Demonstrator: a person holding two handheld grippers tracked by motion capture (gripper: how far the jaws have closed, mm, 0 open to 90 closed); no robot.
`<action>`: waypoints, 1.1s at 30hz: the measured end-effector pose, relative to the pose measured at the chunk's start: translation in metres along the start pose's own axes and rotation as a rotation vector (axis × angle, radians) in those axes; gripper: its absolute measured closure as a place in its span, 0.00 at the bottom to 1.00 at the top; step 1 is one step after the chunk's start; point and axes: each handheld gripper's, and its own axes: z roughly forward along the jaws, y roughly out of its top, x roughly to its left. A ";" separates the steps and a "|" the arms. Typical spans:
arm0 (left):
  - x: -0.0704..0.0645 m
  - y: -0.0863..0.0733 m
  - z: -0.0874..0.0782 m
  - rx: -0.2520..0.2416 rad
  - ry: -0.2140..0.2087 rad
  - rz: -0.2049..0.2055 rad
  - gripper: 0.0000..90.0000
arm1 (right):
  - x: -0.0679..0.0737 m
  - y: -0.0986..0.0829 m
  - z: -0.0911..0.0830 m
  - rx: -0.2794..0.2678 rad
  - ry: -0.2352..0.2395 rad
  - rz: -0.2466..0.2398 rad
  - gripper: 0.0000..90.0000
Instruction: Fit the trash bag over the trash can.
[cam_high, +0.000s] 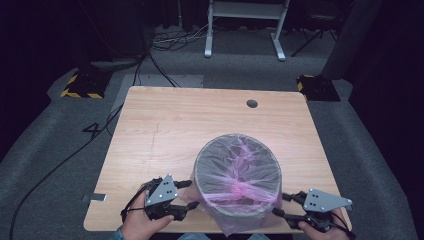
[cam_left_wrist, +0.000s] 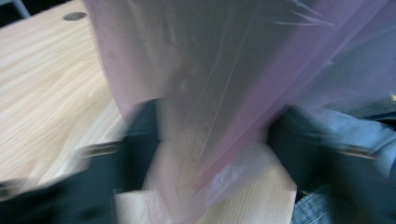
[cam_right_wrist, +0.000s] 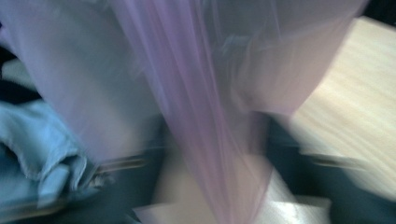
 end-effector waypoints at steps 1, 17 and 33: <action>0.001 0.000 0.002 0.007 0.003 0.010 0.70 | -0.002 0.000 0.003 0.007 0.010 0.004 0.96; 0.025 -0.030 0.018 0.122 0.021 -0.082 1.00 | -0.029 -0.040 0.024 0.124 -0.028 0.089 1.00; 0.023 -0.021 -0.043 -0.020 0.100 -0.072 0.37 | -0.028 -0.022 -0.021 -0.013 -0.032 0.076 0.31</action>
